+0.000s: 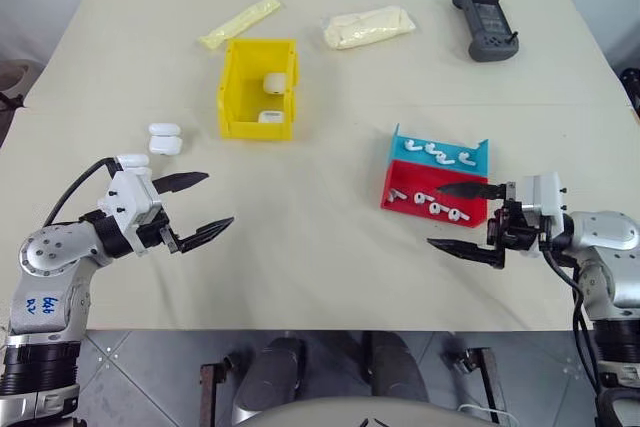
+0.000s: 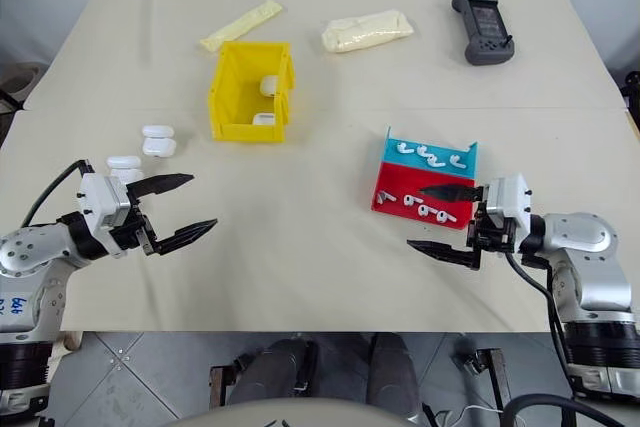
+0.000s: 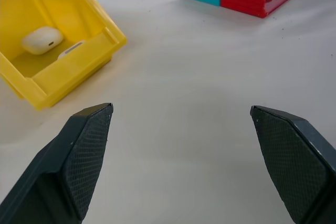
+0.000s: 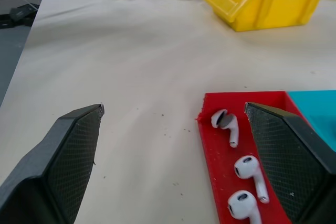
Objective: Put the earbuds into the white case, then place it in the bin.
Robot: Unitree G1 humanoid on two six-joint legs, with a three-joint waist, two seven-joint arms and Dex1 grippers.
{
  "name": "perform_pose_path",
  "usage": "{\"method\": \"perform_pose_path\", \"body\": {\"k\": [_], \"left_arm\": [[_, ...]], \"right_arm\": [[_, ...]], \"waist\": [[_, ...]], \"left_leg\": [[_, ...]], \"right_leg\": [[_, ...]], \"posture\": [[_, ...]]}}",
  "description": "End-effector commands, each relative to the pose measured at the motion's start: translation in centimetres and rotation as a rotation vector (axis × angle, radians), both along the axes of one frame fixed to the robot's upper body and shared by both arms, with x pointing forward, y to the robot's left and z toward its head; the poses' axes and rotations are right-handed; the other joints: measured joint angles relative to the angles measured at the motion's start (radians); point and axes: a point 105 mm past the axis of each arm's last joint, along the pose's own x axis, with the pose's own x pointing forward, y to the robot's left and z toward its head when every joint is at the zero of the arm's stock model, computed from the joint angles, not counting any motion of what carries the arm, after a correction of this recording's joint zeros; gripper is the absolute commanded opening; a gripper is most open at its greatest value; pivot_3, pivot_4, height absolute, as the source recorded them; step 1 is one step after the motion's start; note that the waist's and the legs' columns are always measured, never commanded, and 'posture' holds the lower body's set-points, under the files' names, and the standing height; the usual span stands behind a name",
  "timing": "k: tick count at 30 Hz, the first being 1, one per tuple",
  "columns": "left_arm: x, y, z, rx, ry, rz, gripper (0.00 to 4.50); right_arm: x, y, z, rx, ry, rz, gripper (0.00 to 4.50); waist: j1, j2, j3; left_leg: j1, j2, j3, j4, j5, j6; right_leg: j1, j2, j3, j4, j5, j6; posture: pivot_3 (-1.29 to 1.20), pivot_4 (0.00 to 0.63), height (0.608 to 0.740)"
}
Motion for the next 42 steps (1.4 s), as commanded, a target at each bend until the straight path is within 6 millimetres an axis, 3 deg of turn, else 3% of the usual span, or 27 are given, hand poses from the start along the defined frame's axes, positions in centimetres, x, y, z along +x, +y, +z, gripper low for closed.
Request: {"method": "perform_pose_path", "body": {"k": [1, 6, 10, 14, 19, 25, 29, 32, 36, 42], "left_arm": [[0.1, 0.7, 1.0, 0.015, -0.058, 0.056, 4.46], [-0.6, 3.3, 1.4, -0.072, -0.083, 0.250, 4.46], [-3.1, 7.4, 1.2, -0.191, -0.118, 0.598, 4.46], [-6.0, 9.6, -0.6, -0.266, -0.064, 0.857, 4.46], [-8.9, 10.6, -2.9, -0.333, 0.032, 1.094, 4.46], [-8.2, 10.7, -2.2, -0.294, 0.131, 1.129, 4.46], [-5.9, 10.3, -0.6, -0.269, 0.299, 1.076, 4.46], [-5.1, 11.2, 0.0, -0.197, 0.388, 1.125, 4.46], [-3.7, 11.7, 0.9, -0.069, 0.634, 1.143, 4.46], [-3.0, 12.7, 1.6, 0.009, 0.720, 1.149, 4.46]], "right_arm": [[0.1, 0.2, 0.6, 0.005, -0.035, 0.021, 4.50], [0.1, 2.6, 1.4, 0.057, -0.064, 0.089, 4.50], [-0.4, 6.5, 2.6, 0.144, -0.106, 0.189, 4.50], [-0.7, 8.8, 3.1, 0.191, -0.134, 0.236, 4.50], [-0.7, 10.8, 3.2, 0.211, -0.162, 0.268, 4.50], [-0.4, 10.4, 3.0, 0.199, -0.150, 0.247, 4.50], [0.0, 9.6, 2.5, 0.169, -0.129, 0.208, 4.50], [0.2, 9.5, 2.3, 0.164, -0.127, 0.191, 4.50], [0.0, 9.9, 2.1, 0.180, -0.125, 0.165, 4.50], [-0.2, 10.0, 2.0, 0.194, -0.134, 0.132, 4.50]], "waist": [[0.000, 0.000, 0.000], [-0.005, 0.000, 0.000], [-0.022, 0.000, 0.000], [-0.020, -0.002, 0.001], [0.001, -0.005, 0.001], [0.014, -0.006, 0.002], [0.010, -0.006, 0.002], [-0.001, -0.006, 0.002], [-0.005, -0.007, 0.002], [-0.033, -0.006, 0.003]], "left_leg": [[0.000, 0.000, 0.000, 0.000, 0.000, 0.000], [0.000, 0.000, 0.000, -0.001, 0.000, 0.000], [0.000, 0.002, 0.000, -0.003, 0.000, 0.000], [0.000, 0.003, 0.000, -0.004, -0.001, -0.001], [0.001, 0.002, 0.000, -0.001, -0.001, -0.001], [0.000, 0.002, -0.002, 0.003, -0.001, -0.002], [0.000, 0.003, -0.004, 0.003, -0.001, -0.003], [0.001, 0.003, -0.003, 0.003, -0.002, -0.004], [0.000, 0.007, -0.003, 0.002, -0.003, -0.006], [0.003, 0.010, -0.001, -0.005, -0.003, -0.007]], "right_leg": [[0.000, 0.000, 0.000, 0.000, 0.000, 0.000], [0.000, 0.000, 0.000, 0.000, 0.000, 0.000], [-0.001, 0.001, 0.001, 0.001, 0.000, 0.000], [-0.001, 0.003, 0.000, 0.000, 0.000, 0.000], [0.002, 0.002, 0.001, -0.004, 0.000, 0.000], [0.002, 0.003, 0.000, -0.001, 0.000, 0.000], [0.001, 0.004, 0.000, 0.003, -0.001, -0.002], [0.000, 0.005, 0.001, 0.004, -0.001, -0.002], [-0.002, 0.011, 0.002, 0.008, -0.002, -0.003], [-0.004, 0.013, 0.004, 0.007, -0.002, -0.004]], "posture": [[0.00, 0.150, 0.740], [0.00, 0.150, 0.740], [0.00, 0.150, 0.740], [0.00, 0.150, 0.740], [0.00, 0.150, 0.740], [0.00, 0.150, 0.740], [0.00, 0.150, 0.740], [0.00, 0.150, 0.740], [0.00, 0.150, 0.740], [0.00, 0.150, 0.740]]}}
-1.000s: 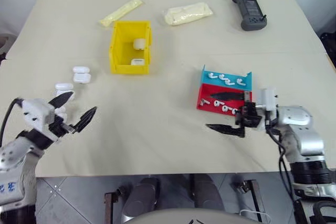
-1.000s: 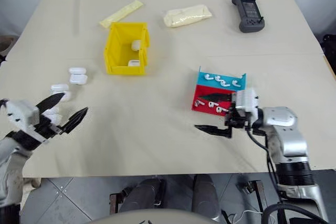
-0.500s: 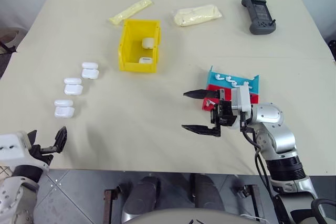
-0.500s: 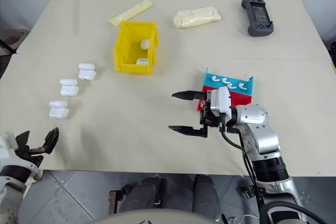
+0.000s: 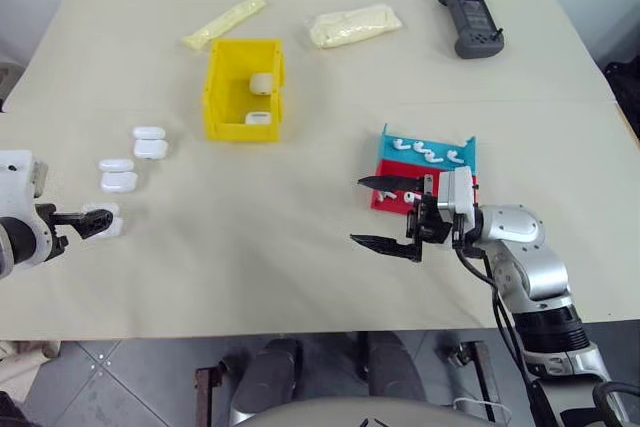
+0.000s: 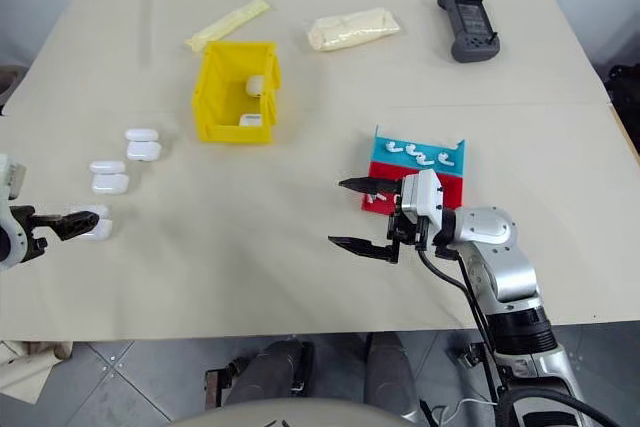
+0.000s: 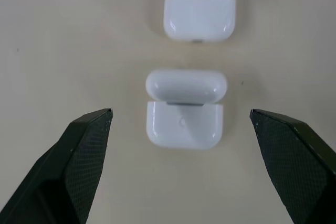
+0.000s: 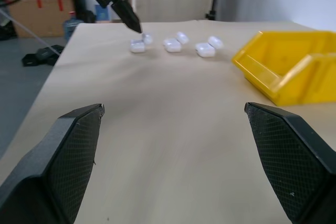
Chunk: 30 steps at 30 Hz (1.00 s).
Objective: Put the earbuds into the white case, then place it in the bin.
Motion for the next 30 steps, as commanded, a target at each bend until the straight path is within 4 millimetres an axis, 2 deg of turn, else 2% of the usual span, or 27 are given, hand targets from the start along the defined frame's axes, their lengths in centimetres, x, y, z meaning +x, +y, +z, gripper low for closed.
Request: {"method": "perform_pose_path", "body": {"k": [1, 5, 14, 25, 26, 30], "left_arm": [[0.1, 0.1, -0.3, -0.038, 0.032, -0.004, 4.46], [0.6, -0.1, -1.8, -0.079, 0.090, -0.005, 4.46], [0.5, 0.6, -3.4, -0.091, 0.142, 0.047, 4.46], [1.6, 0.6, -3.5, -0.093, 0.074, 0.049, 4.46], [1.7, 0.6, -3.5, -0.091, 0.074, 0.046, 4.07], [1.8, 0.6, -3.4, -0.086, 0.071, 0.036, 2.99]], "right_arm": [[-0.5, 0.3, 1.1, 0.028, -0.056, -0.004, 4.50], [-0.6, 0.3, 1.1, 0.035, -0.063, -0.030, 4.50], [-0.7, 0.2, 1.0, 0.043, -0.068, -0.065, 4.50], [-0.7, 0.4, 0.8, 0.048, -0.062, -0.070, 4.50], [-0.8, 0.4, 0.8, 0.049, -0.061, -0.069, 4.50], [-0.8, 0.5, 0.7, 0.050, -0.058, -0.068, 4.50]], "waist": [[-0.005, 0.000, 0.000], [-0.006, 0.000, 0.000], [-0.003, 0.000, 0.000], [0.010, 0.000, 0.000], [0.009, 0.000, 0.000], [0.007, 0.000, 0.000]], "left_leg": [[0.000, 0.001, 0.000, -0.001, 0.000, 0.000], [0.000, 0.002, 0.000, 0.000, 0.000, -0.002], [0.000, 0.002, 0.000, 0.001, 0.000, -0.002], [0.000, 0.003, 0.000, 0.003, 0.001, -0.004], [0.000, 0.003, 0.000, 0.003, 0.001, -0.004], [0.000, 0.003, 0.000, 0.003, 0.001, -0.004]], "right_leg": [[-0.001, 0.000, 0.000, 0.000, 0.000, -0.001], [0.000, 0.002, -0.001, 0.000, -0.001, -0.001], [0.000, 0.001, -0.001, 0.000, -0.001, -0.001], [0.001, 0.001, -0.001, 0.001, -0.001, -0.001], [0.001, 0.002, -0.001, 0.001, -0.001, -0.001], [0.001, 0.001, -0.001, 0.002, -0.001, -0.001]], "posture": [[0.00, 0.150, 0.740], [0.00, 0.150, 0.740], [0.00, 0.150, 0.740], [0.00, 0.150, 0.740], [0.00, 0.150, 0.740], [0.00, 0.150, 0.740]]}}
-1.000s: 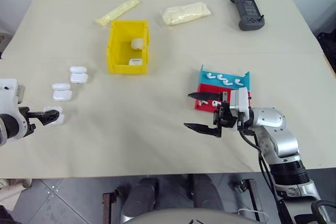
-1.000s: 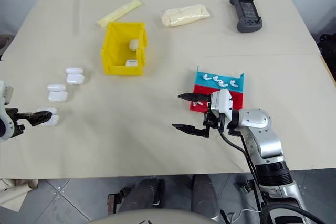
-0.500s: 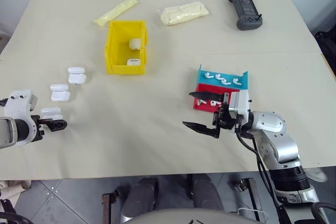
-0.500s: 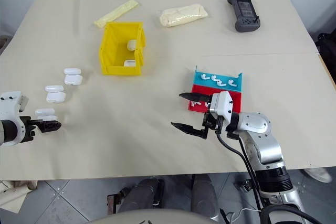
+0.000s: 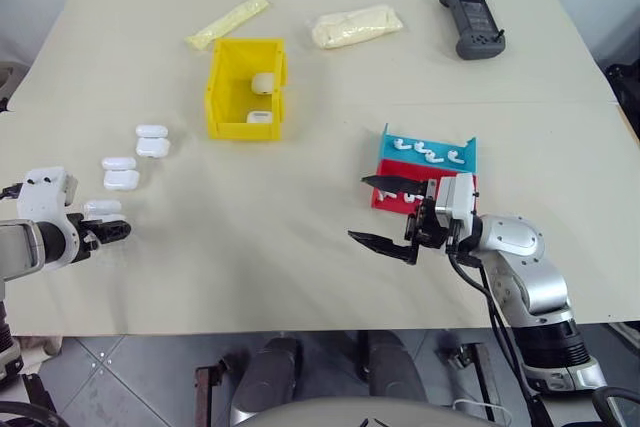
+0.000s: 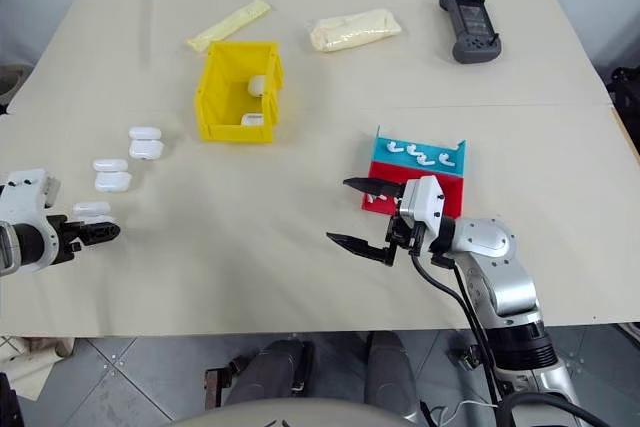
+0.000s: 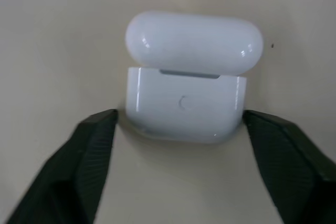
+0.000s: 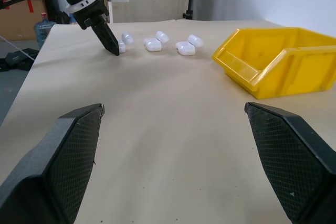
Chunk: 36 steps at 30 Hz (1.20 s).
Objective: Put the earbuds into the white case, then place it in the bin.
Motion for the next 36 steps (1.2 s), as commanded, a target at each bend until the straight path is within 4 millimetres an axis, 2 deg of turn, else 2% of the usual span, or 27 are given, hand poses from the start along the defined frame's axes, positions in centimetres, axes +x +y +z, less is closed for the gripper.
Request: {"method": "perform_pose_path", "body": {"k": [1, 5, 9, 11, 14, 16, 18, 19, 21, 22, 24, 29, 31, 36], "left_arm": [[0.0, 0.7, 0.3, 0.022, -0.002, 0.021, 2.75], [-0.1, 0.9, 0.2, 0.040, 0.014, 0.012, 2.74], [0.3, 1.0, 1.0, 0.078, -0.092, -0.043, 2.74], [0.2, -1.0, 2.6, 0.058, -0.283, -0.218, 2.74], [-1.4, -2.6, 3.5, 0.104, -0.458, -0.377, 2.74], [-2.7, -3.6, 3.7, 0.133, -0.544, -0.450, 2.74], [-3.5, -5.6, 4.6, 0.107, -0.720, -0.517, 2.74], [-3.5, -6.2, 5.0, 0.122, -0.813, -0.526, 2.74], [-3.3, -7.2, 4.9, 0.098, -0.884, -0.539, 2.74], [-3.1, -8.4, 4.4, 0.064, -0.908, -0.576, 2.74], [-2.1, -13.5, 4.2, -0.036, -1.024, -0.747, 2.74], [-0.7, -20.4, 5.1, -0.213, -1.204, -0.984, 2.74], [-0.2, -22.9, 5.5, -0.328, -1.240, -1.091, 2.74], [-0.1, -27.1, 5.8, -0.574, -1.279, -1.333, 2.74]], "right_arm": [[-0.6, 0.4, 0.9, 0.015, -0.048, 0.022, 4.50], [-0.6, 0.4, 0.8, 0.015, -0.047, 0.021, 4.50], [-0.7, 0.3, 0.6, 0.010, -0.040, 0.017, 4.50], [-0.8, 0.0, 0.3, -0.001, -0.033, 0.011, 4.50], [-0.7, -0.5, 0.2, -0.014, -0.028, -0.005, 4.50], [-0.6, -0.9, 0.3, -0.017, -0.027, -0.019, 4.50], [-0.5, -1.3, 0.4, -0.023, -0.026, -0.034, 4.50], [-0.4, -1.5, 0.4, -0.025, -0.025, -0.042, 4.50], [-0.2, -1.7, 0.6, -0.021, -0.023, -0.059, 4.50], [-0.1, -2.0, 0.7, -0.014, -0.018, -0.077, 4.50], [0.1, -3.1, 1.0, -0.007, -0.019, -0.138, 4.50], [-0.4, -5.1, 1.2, -0.023, -0.030, -0.254, 4.50], [-1.0, -6.5, 1.0, -0.043, -0.035, -0.329, 4.50], [-2.5, -10.7, 0.3, -0.102, -0.027, -0.524, 4.50]], "waist": [[0.000, 0.000, 0.000], [0.000, 0.000, 0.000], [0.000, 0.000, 0.000], [-0.003, 0.000, 0.000], [-0.003, 0.000, 0.000], [-0.003, 0.000, 0.000], [0.001, 0.000, 0.000], [0.004, 0.000, 0.000], [0.019, 0.000, 0.000], [0.024, 0.000, 0.000], [0.036, 0.001, 0.000], [0.049, 0.000, -0.001], [0.051, 0.000, -0.001], [0.047, 0.000, -0.001]], "left_leg": [[0.000, 0.000, 0.000, 0.000, 0.000, 0.000], [0.000, 0.000, 0.000, 0.000, 0.000, 0.000], [0.000, 0.000, 0.000, -0.001, 0.000, 0.000], [0.000, 0.000, 0.000, -0.001, 0.000, 0.000], [0.000, 0.001, 0.001, -0.002, 0.000, 0.000], [-0.001, 0.001, 0.001, -0.002, -0.001, 0.000], [-0.001, 0.001, 0.002, -0.002, -0.001, 0.001], [0.000, 0.001, 0.002, -0.002, -0.001, 0.001], [0.000, 0.001, 0.001, 0.001, -0.001, 0.001], [-0.001, 0.002, 0.001, 0.004, -0.001, 0.000], [-0.001, 0.001, 0.001, 0.008, -0.002, 0.000], [-0.001, 0.000, 0.001, 0.012, -0.003, 0.003], [-0.002, 0.000, 0.002, 0.012, -0.003, 0.003], [-0.002, 0.000, 0.005, 0.012, -0.004, 0.004]], "right_leg": [[0.000, 0.000, 0.000, 0.000, 0.000, 0.000], [0.000, 0.000, 0.000, 0.000, 0.000, 0.000], [0.000, 0.000, 0.000, 0.000, 0.000, 0.000], [0.000, 0.000, 0.000, 0.000, 0.000, 0.000], [0.000, -0.001, 0.000, -0.003, 0.000, 0.000], [0.001, -0.001, 0.000, -0.006, 0.000, 0.000], [0.001, -0.001, -0.001, -0.007, 0.000, 0.000], [0.002, -0.001, -0.001, -0.009, 0.000, 0.000], [0.004, -0.001, -0.002, -0.010, 0.000, 0.000], [0.004, -0.001, -0.003, -0.010, 0.000, 0.000], [0.005, -0.001, -0.003, -0.008, 0.001, 0.000], [0.006, -0.001, -0.002, -0.007, 0.003, 0.002], [0.004, -0.001, -0.002, -0.007, 0.003, 0.002], [0.004, 0.000, -0.001, -0.006, 0.003, 0.002]], "posture": [[0.00, 0.150, 0.740], [0.00, 0.150, 0.740], [0.00, 0.150, 0.740], [0.00, 0.150, 0.740], [0.00, 0.150, 0.740], [0.00, 0.150, 0.740], [0.00, 0.150, 0.740], [0.00, 0.150, 0.740], [0.00, 0.150, 0.740], [0.00, 0.150, 0.740], [0.00, 0.150, 0.740], [0.00, 0.150, 0.740], [0.00, 0.150, 0.740], [0.00, 0.150, 0.740]]}}
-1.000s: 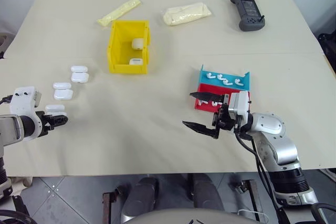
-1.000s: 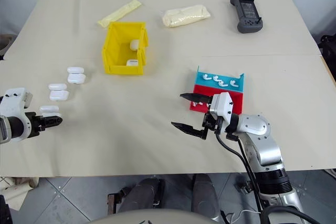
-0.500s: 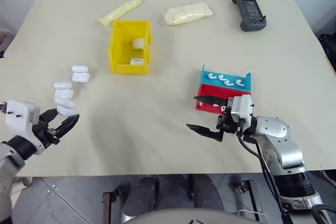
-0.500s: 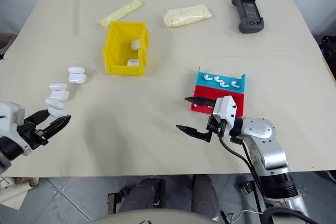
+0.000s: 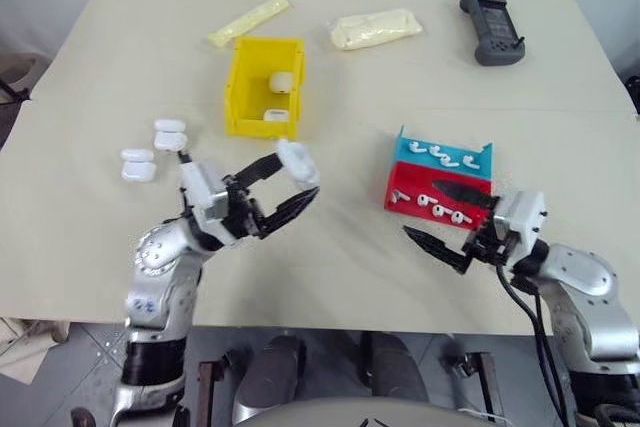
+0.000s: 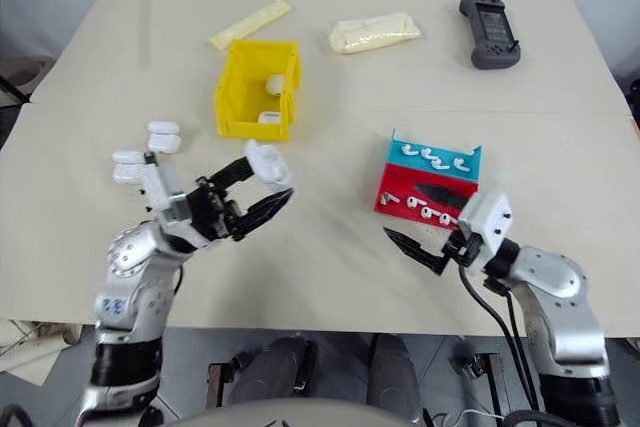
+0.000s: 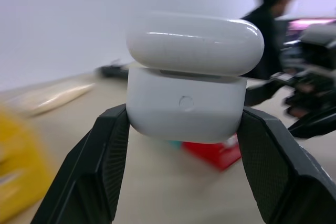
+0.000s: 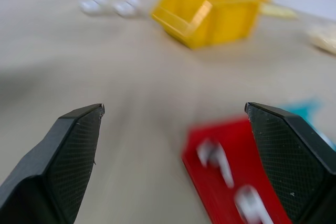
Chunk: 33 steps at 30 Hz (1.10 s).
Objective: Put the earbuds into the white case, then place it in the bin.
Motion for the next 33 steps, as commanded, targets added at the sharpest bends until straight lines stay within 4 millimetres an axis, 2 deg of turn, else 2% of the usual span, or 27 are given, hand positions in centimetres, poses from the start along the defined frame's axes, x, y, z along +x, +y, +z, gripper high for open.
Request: {"method": "perform_pose_path", "body": {"k": [1, 6, 9, 12, 15, 19, 22, 24, 27, 33], "left_arm": [[-0.7, -2.3, 0.2, -0.031, -0.044, -0.195, 2.74], [-1.1, -6.1, 0.0, -0.040, -0.117, -0.378, 2.74], [-0.8, -6.4, -0.2, -0.064, -0.122, -0.395, 2.74], [-0.6, -6.3, -0.3, -0.062, -0.125, -0.392, 2.74], [-0.7, -6.0, -0.5, -0.046, -0.124, -0.386, 2.74], [-0.7, -5.9, -1.1, -0.009, -0.100, -0.371, 2.74], [-0.4, -5.7, -1.2, 0.004, -0.070, -0.337, 2.74], [-0.4, -5.7, -1.2, 0.000, -0.069, -0.322, 2.74], [-0.3, -5.6, -1.0, -0.005, -0.064, -0.306, 2.74], [-0.5, -5.8, -0.7, -0.011, -0.063, -0.295, 2.74]], "right_arm": [[-1.1, -2.5, 1.4, -0.052, -0.068, -0.115, 4.50], [-4.1, -7.9, 0.7, -0.094, -0.034, -0.318, 4.50], [-5.5, -9.1, -0.2, -0.140, 0.007, -0.349, 4.50], [-5.3, -8.9, 0.2, -0.130, 0.018, -0.330, 4.50], [-3.5, -7.0, 1.2, -0.175, 0.079, -0.209, 4.50], [-1.7, -5.4, 1.7, -0.252, 0.178, -0.142, 4.50], [0.3, -4.0, 2.0, -0.312, 0.340, -0.103, 4.50], [1.0, -4.2, 1.3, -0.431, 0.443, -0.121, 4.50], [2.1, -4.6, 1.0, -0.572, 0.510, -0.124, 4.50], [3.8, -3.9, 0.8, -0.662, 0.552, -0.078, 4.50]], "waist": [[-0.001, 0.000, 0.000], [0.003, 0.000, 0.000], [0.003, 0.000, 0.000], [-0.015, 0.000, 0.000], [-0.027, 0.001, 0.000], [-0.017, 0.001, 0.000], [-0.017, 0.001, 0.000], [-0.013, 0.001, 0.000], [-0.006, 0.001, 0.001], [-0.003, 0.000, 0.001]], "left_leg": [[0.000, 0.000, 0.000, 0.000, 0.000, 0.000], [0.001, 0.000, 0.002, 0.000, 0.000, 0.000], [0.001, 0.000, 0.003, 0.000, 0.000, 0.001], [0.003, 0.001, 0.005, 0.000, 0.000, 0.001], [0.003, 0.002, 0.006, 0.000, 0.000, 0.001], [0.003, 0.002, 0.005, 0.000, 0.000, 0.001], [0.001, 0.001, 0.004, 0.001, 0.000, 0.002], [0.000, 0.000, 0.005, 0.002, 0.000, 0.002], [-0.001, 0.001, 0.003, 0.002, 0.000, 0.002], [-0.002, 0.000, 0.004, 0.001, 0.000, 0.003]], "right_leg": [[0.000, 0.000, 0.000, 0.000, 0.000, 0.000], [0.000, 0.001, 0.001, 0.000, 0.000, 0.001], [0.001, 0.001, 0.003, -0.001, 0.001, 0.002], [0.001, 0.002, 0.004, -0.001, 0.001, 0.002], [0.001, 0.001, 0.005, 0.000, 0.001, 0.002], [0.000, 0.001, 0.004, -0.001, 0.001, 0.002], [0.000, 0.000, 0.003, -0.001, 0.001, 0.002], [0.000, -0.001, 0.004, -0.001, 0.001, 0.002], [-0.001, -0.001, 0.002, -0.003, 0.001, 0.002], [-0.002, -0.001, 0.002, -0.005, 0.001, 0.003]], "posture": [[0.00, 0.150, 0.740], [0.00, 0.150, 0.740], [0.00, 0.150, 0.740], [0.00, 0.150, 0.740], [0.00, 0.150, 0.740], [0.00, 0.150, 0.740], [0.00, 0.150, 0.740], [0.00, 0.150, 0.740], [0.00, 0.150, 0.740], [0.00, 0.150, 0.740]]}}
